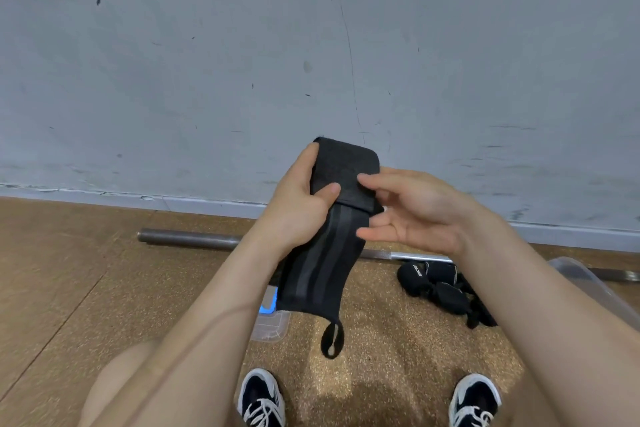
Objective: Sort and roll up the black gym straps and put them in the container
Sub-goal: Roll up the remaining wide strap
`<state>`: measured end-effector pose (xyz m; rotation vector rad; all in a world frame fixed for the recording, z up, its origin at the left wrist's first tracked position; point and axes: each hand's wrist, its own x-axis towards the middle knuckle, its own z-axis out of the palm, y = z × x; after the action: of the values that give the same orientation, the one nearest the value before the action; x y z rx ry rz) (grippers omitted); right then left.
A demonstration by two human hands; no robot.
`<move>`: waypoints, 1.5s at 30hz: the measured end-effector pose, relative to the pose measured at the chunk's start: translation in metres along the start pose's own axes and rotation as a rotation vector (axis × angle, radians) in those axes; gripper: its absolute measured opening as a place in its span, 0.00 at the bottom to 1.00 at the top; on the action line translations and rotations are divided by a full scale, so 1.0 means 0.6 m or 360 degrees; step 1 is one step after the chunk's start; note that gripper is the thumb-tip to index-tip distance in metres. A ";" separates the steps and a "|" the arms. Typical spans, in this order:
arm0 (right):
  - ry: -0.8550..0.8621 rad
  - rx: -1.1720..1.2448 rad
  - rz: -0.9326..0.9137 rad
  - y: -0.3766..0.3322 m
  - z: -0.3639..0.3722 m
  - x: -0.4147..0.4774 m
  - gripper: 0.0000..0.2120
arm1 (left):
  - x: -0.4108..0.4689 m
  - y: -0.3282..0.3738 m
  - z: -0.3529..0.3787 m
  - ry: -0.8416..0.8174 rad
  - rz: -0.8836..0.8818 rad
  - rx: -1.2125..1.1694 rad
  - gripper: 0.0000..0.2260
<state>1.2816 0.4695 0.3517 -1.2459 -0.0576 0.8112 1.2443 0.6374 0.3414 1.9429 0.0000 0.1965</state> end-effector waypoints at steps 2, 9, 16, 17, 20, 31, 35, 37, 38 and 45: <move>-0.0099 0.0193 0.0015 0.005 0.006 0.006 0.12 | 0.001 0.003 -0.004 0.0069 0.0034 -0.0021 0.18; 0.0198 0.0402 -0.0195 0.033 0.027 0.031 0.14 | -0.003 0.000 0.007 0.0280 -0.0018 0.0155 0.11; 0.0719 0.0733 -0.0407 0.012 0.003 0.045 0.17 | -0.018 -0.004 -0.017 -0.0429 -0.0531 -0.0107 0.22; 0.0777 0.0709 -0.0416 0.009 -0.002 0.044 0.14 | -0.024 -0.007 -0.021 -0.0565 -0.0534 -0.0135 0.22; 0.0884 0.0613 -0.0417 0.005 -0.017 0.048 0.12 | -0.036 -0.012 -0.037 -0.0891 -0.0432 -0.0077 0.14; 0.0983 0.0100 -0.0418 0.024 -0.021 0.076 0.12 | -0.057 -0.019 -0.035 -0.0414 -0.0421 -0.0123 0.04; 0.1042 -0.0574 -0.0725 0.033 -0.013 0.076 0.11 | -0.053 -0.021 -0.022 -0.0216 -0.0401 -0.0164 0.09; 0.0909 -0.0751 -0.0817 0.038 -0.005 0.075 0.10 | -0.050 -0.022 -0.020 -0.0189 -0.0438 -0.0224 0.11; 0.0828 -0.0775 -0.0835 0.039 0.001 0.073 0.14 | -0.049 -0.021 -0.020 -0.0183 -0.0464 -0.0261 0.11; 0.0404 -0.0815 -0.0689 0.020 -0.007 0.054 0.23 | -0.046 0.001 -0.048 -0.0281 -0.0518 -0.0660 0.04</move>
<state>1.3005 0.4856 0.3275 -1.7318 -0.3339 0.2583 1.2131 0.6615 0.3486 1.5142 0.1470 -0.1807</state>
